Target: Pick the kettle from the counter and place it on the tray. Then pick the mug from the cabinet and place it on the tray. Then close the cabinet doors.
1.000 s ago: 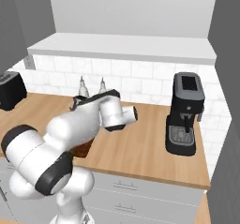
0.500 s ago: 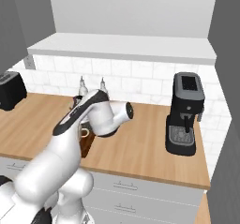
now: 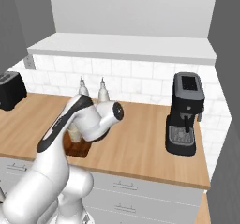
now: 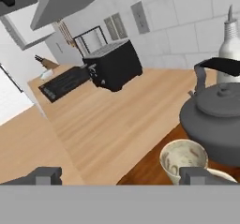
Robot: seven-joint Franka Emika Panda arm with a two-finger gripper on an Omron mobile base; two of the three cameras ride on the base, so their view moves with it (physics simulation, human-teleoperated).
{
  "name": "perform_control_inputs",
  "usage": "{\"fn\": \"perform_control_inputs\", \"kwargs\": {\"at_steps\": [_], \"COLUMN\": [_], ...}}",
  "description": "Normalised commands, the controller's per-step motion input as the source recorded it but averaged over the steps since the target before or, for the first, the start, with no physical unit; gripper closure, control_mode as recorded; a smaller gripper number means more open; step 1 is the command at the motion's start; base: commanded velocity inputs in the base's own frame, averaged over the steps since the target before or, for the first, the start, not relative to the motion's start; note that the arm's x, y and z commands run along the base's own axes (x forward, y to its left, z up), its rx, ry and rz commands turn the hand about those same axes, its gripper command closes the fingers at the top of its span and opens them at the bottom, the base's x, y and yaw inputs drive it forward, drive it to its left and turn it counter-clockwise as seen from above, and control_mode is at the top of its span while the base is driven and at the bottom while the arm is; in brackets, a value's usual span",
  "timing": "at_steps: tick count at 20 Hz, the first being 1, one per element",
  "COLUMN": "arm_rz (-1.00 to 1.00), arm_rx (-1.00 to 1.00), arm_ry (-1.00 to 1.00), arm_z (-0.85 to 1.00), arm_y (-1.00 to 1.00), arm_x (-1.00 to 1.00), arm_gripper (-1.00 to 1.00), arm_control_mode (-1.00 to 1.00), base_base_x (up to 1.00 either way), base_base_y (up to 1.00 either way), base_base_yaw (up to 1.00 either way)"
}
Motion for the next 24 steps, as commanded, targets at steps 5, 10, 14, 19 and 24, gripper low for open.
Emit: {"fn": "perform_control_inputs", "kwargs": {"at_steps": [5,10,14,19,24], "arm_rz": [-0.23,-0.32,-0.27,-0.17,-0.11], "arm_rx": [0.0,0.0,0.0,0.0,0.0], "arm_ry": [0.12,0.3,0.22,0.05,0.0], "arm_z": [0.06,0.29,0.16,0.01,0.05], "arm_y": [0.0,-0.12,-0.31,-0.39,-0.29], "arm_x": [0.0,0.0,-0.06,-0.02,-0.15], "arm_gripper": [-1.0,-1.0,-1.0,-1.0,-1.0], "arm_control_mode": [-1.0,-1.0,-1.0,-1.0,-1.0], "base_base_x": [0.0,0.0,0.0,0.0,0.0], "base_base_y": [0.0,0.0,0.0,0.0,0.0], "base_base_yaw": [0.0,0.0,0.0,0.0,0.0]}}
